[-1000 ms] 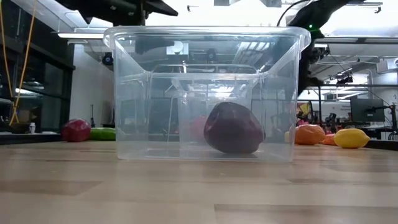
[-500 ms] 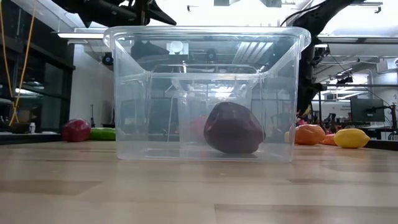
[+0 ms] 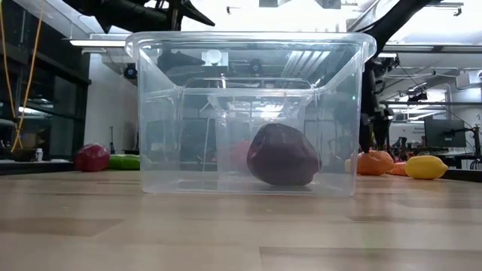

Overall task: Sort produce into baskets
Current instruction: Put the yellow mango into the top transparent bin, then put the red apple into the bottom transparent bin

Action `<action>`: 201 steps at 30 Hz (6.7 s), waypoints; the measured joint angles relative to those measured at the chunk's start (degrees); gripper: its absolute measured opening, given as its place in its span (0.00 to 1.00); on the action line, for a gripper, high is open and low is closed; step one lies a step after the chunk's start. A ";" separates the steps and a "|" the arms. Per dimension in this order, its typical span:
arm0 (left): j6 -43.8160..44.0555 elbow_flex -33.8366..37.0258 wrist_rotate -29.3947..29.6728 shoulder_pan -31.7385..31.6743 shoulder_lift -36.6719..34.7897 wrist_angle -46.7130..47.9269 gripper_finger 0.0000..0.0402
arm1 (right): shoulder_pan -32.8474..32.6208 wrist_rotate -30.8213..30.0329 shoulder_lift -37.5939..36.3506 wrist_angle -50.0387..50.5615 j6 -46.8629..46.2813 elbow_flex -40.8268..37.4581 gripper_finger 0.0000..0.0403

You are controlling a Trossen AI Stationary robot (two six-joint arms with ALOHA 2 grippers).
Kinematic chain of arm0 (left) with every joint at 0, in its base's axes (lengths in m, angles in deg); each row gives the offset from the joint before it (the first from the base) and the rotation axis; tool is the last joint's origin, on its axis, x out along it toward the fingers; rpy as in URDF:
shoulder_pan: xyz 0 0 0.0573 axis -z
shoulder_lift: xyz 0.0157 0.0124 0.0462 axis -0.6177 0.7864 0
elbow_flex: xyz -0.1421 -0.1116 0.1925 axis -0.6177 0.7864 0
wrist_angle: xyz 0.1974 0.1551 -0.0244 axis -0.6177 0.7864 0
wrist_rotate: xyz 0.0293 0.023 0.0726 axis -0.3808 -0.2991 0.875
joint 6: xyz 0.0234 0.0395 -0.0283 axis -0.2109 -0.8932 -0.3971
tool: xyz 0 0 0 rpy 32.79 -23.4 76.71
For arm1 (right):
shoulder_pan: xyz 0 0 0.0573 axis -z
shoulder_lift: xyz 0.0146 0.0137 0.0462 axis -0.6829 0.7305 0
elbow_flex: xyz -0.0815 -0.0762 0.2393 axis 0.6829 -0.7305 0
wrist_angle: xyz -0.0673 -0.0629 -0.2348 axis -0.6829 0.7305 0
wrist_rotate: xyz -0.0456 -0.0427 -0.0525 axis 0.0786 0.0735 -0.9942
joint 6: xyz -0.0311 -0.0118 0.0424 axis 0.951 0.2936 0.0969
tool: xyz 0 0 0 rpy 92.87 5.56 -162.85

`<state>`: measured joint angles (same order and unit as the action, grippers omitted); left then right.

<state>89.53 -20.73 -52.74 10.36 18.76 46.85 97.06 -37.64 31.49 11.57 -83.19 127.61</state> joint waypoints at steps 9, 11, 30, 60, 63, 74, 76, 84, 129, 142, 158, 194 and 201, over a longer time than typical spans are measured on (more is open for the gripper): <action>2.39 0.00 -0.14 0.00 0.00 -1.50 0.98 | 0.02 -0.16 3.39 -2.61 7.34 0.00 0.94; 2.71 0.00 -0.14 0.00 0.00 -1.49 0.98 | 0.02 -0.18 4.74 -3.09 8.42 0.00 0.94; 0.64 -0.04 -0.32 -4.07 -3.79 -11.85 0.98 | -2.76 4.69 -1.09 0.10 4.98 -0.04 0.57; -10.87 -0.02 1.93 -7.93 -7.26 -8.34 0.98 | -30.59 19.93 -22.67 -33.58 -22.30 -0.02 0.62; -10.81 -0.02 1.98 -7.93 -7.26 -8.30 0.98 | -30.60 22.23 -19.82 -34.89 -21.67 -0.02 0.62; -9.85 -0.02 2.02 -7.93 -7.30 -9.26 0.98 | -30.75 21.33 -7.95 -39.23 -19.44 -0.02 0.62; -9.85 -0.02 2.10 -7.93 -7.30 -9.24 0.98 | -30.80 20.94 -6.58 -42.79 -21.49 -0.02 0.62; -7.80 -0.02 2.24 -7.93 -7.30 -9.25 0.98 | -30.36 17.33 -4.76 -45.09 -20.63 -0.02 0.62; -0.65 -18.83 41.29 -10.62 18.91 73.47 0.98 | -21.77 24.07 -17.53 -50.21 -23.31 0.00 0.91; 9.91 -5.23 49.02 -15.46 18.91 59.92 0.98 | -21.79 24.07 -17.51 -50.09 -22.55 0.00 0.91; 9.89 6.05 44.34 -22.62 19.08 40.03 0.98 | -21.79 24.09 -17.51 -47.71 -21.94 0.00 0.91; -4.89 -10.57 32.39 36.89 3.66 20.40 0.66 | -23.75 27.74 -26.69 -20.12 -12.88 0.04 0.91; -13.38 -13.57 24.78 39.68 15.24 20.68 0.71 | -30.64 31.96 -29.82 -19.74 -22.51 0.04 0.91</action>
<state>76.15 -34.30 -27.95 50.04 34.00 67.54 66.42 -5.67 1.67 -8.17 -105.70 127.65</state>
